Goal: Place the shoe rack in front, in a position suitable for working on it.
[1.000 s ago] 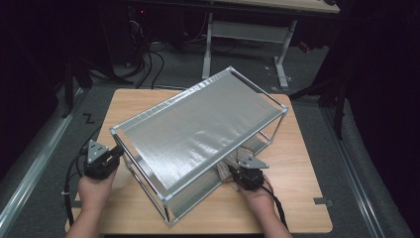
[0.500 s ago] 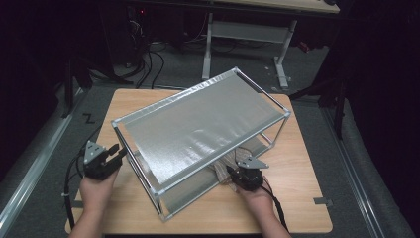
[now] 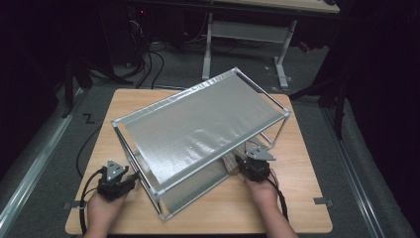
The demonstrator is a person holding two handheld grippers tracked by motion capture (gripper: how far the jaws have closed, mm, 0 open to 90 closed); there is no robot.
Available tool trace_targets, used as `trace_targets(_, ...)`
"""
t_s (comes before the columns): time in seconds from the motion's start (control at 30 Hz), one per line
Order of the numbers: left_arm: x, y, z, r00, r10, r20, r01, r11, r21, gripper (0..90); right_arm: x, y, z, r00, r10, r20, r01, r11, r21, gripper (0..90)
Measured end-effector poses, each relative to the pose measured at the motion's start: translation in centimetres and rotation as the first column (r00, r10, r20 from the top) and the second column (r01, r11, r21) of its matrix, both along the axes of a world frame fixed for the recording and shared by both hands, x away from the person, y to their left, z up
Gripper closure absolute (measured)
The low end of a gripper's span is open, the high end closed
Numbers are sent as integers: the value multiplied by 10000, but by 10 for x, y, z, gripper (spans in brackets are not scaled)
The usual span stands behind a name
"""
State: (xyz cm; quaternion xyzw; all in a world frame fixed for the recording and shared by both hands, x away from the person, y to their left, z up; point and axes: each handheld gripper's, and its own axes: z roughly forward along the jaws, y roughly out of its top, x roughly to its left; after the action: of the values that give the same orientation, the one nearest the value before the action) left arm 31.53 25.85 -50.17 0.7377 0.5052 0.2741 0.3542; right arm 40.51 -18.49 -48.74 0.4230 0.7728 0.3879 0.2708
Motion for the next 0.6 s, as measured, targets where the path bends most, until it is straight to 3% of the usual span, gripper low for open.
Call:
trace_targets(0.17,0,3,-3,9999,-5,-111,6,10000,96,549,13,-6,-4,9988,-406,-290,406,9992,-1,649)
trace_targets(0.2,0,5,-4,9996,-39,-283,40,10000,48,551,15,-7,-6,9986,-405,-331,405,9992,-7,649)
trace_targets(0.23,1,6,-5,9995,-26,-308,19,9998,-217,547,16,-6,-7,9985,-425,-359,424,9991,-39,649)
trace_targets(0.3,0,7,-4,9996,-57,-280,48,9995,-316,526,16,-5,-9,9982,-430,-409,426,9990,-101,649)
trace_targets(0.33,-3,8,-2,9997,-185,161,190,9993,-333,526,17,-4,-10,9985,-396,-388,390,9991,-180,649)
trace_targets(0.4,-5,8,-1,9988,-291,390,310,9982,-505,517,17,-4,-11,9982,-413,-426,408,9991,-133,649)
trace_targets(0.6,-4,-2,-3,9978,-585,297,588,9982,-84,502,18,-4,-12,9980,-429,-469,423,9990,-124,648)
